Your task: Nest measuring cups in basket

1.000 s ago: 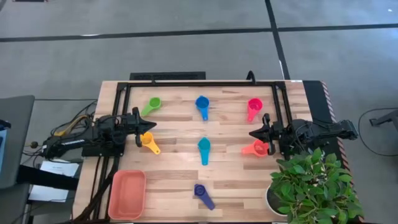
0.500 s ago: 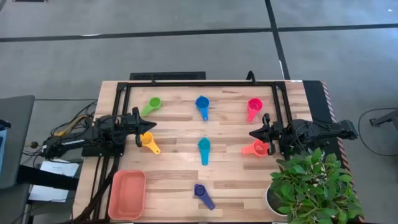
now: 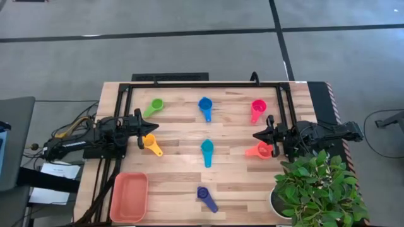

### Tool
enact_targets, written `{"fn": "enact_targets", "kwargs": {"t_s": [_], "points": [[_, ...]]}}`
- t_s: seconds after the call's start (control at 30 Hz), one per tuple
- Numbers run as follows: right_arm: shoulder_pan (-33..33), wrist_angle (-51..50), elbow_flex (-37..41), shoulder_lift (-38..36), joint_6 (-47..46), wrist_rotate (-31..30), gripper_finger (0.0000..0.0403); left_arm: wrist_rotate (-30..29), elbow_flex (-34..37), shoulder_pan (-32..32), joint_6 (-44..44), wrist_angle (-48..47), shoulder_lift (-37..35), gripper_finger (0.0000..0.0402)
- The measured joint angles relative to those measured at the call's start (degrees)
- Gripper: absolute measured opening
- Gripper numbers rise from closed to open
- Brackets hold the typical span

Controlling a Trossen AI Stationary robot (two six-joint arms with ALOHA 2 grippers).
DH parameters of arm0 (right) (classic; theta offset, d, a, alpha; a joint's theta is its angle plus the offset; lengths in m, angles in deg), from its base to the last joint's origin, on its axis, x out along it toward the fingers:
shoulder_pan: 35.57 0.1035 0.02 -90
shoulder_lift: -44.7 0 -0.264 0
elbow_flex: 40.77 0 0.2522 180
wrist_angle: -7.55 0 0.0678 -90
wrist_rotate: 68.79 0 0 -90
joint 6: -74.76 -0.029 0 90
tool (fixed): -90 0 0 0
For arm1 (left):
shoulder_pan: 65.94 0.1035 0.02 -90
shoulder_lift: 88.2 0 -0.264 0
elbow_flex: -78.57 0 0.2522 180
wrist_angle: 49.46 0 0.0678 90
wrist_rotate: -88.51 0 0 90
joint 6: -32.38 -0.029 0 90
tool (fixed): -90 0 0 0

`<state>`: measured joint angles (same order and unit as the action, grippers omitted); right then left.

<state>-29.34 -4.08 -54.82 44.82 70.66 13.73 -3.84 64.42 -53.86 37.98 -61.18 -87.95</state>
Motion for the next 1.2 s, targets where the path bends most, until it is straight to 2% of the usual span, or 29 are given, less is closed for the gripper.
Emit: {"fn": "enact_targets", "kwargs": {"t_s": [0.17,0.43,0.57,0.67,0.73,0.83,1.0,1.13,1.2], "points": [[-0.01,0.00,0.00,0.01,0.00,-0.02,0.0038,-2.89,0.01,0.01,0.71,0.55,0.02,0.0000],[-0.01,0.00,0.01,0.01,0.00,0.00,0.0038,-2.93,0.02,0.04,17.02,0.50,0.02,0.0000],[-0.01,0.00,0.00,0.02,0.01,0.00,0.0038,-9.84,0.02,0.04,22.76,1.60,0.49,0.0000],[-0.22,0.06,0.00,0.00,7.64,-0.31,0.0038,-15.13,0.02,0.04,24.08,2.32,0.86,0.0000],[-0.61,0.90,0.00,0.01,13.61,-0.62,0.0038,-17.07,0.02,0.04,24.06,2.43,0.92,0.0000],[-0.82,3.52,0.01,0.03,17.72,-0.32,0.0038,-19.00,0.02,0.04,26.68,2.57,0.92,0.0000],[-0.97,8.05,0.02,0.00,9.37,-0.56,0.0038,-18.97,0.02,0.04,32.93,2.60,0.98,0.0000],[-2.14,8.03,0.02,0.02,-1.80,-10.23,0.0038,-16.97,0.02,-0.05,41.26,3.22,0.98,0.0000],[-2.77,8.04,0.02,0.02,-8.17,-15.64,0.0038,-15.80,0.00,-0.53,42.38,4.67,1.39,0.0000]]}}
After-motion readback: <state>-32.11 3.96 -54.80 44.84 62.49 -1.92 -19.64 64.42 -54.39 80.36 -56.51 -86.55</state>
